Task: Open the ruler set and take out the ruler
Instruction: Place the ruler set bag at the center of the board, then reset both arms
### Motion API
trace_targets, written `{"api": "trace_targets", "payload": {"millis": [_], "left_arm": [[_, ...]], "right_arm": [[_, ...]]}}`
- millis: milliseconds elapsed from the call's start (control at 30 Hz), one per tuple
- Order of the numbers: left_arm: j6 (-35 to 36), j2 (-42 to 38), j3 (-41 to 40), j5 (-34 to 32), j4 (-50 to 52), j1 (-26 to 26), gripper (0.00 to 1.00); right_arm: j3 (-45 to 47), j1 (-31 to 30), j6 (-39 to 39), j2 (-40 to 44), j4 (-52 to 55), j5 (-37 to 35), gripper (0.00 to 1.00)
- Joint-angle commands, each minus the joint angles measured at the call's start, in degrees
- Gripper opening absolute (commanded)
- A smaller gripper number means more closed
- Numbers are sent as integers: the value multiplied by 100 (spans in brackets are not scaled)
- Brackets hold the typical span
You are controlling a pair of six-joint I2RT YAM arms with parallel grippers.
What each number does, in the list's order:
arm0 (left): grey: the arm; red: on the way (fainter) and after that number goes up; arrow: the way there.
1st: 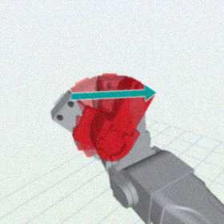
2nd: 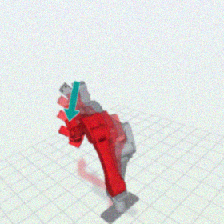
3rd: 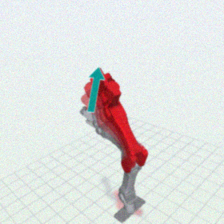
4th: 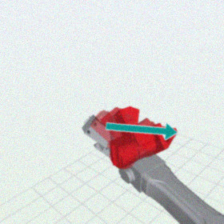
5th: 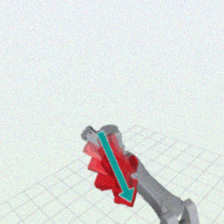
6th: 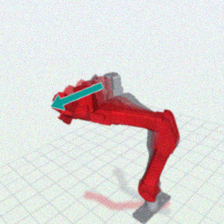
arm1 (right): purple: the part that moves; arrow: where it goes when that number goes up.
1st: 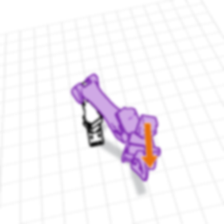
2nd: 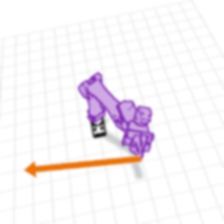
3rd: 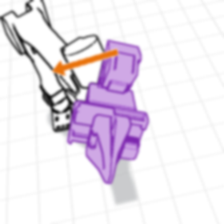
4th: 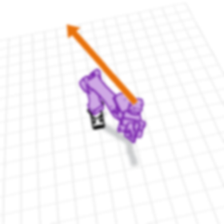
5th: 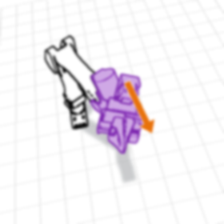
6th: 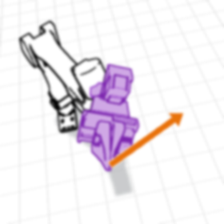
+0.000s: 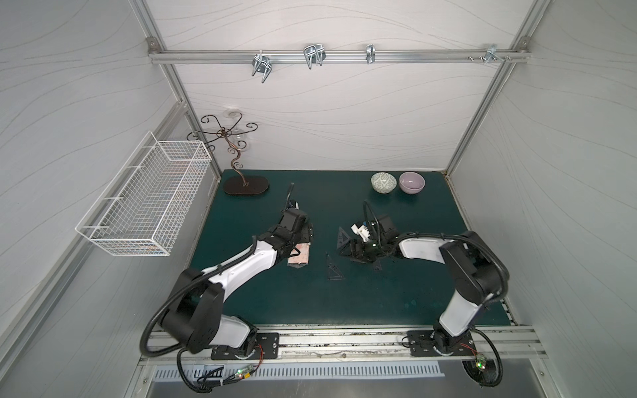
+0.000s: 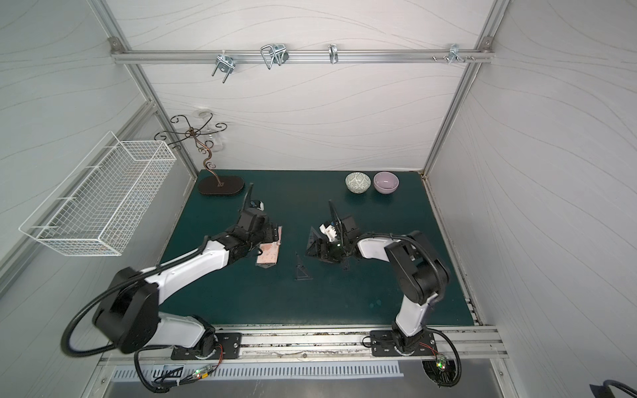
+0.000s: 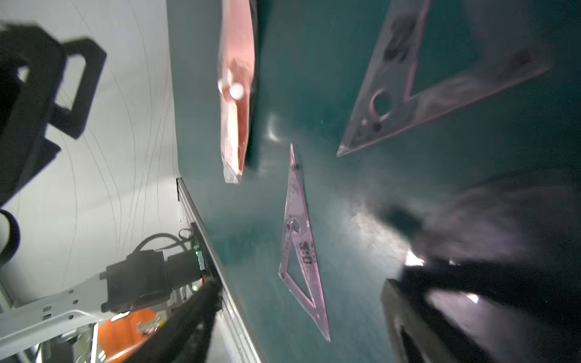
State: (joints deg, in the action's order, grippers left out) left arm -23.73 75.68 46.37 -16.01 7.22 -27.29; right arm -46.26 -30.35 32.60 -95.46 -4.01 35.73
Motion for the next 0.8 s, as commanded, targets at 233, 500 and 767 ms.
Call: {"api": "trace_targets", "payload": {"millis": [233,500,767], "left_arm": [[1952,-2137,-3128,-2780,-4346,873,90],[2174,-289,-2904,-2413,-5127,1960,92],[1260,601,-2160,-142,-4508,3173,86]], "right_arm": [[1404,991,-2126,2700,-1017,-4775,99],[1349,2609,-2151,2367,-1139,-4615,99],[1793,2852,-2733,849,-3417,-4059,99]]}}
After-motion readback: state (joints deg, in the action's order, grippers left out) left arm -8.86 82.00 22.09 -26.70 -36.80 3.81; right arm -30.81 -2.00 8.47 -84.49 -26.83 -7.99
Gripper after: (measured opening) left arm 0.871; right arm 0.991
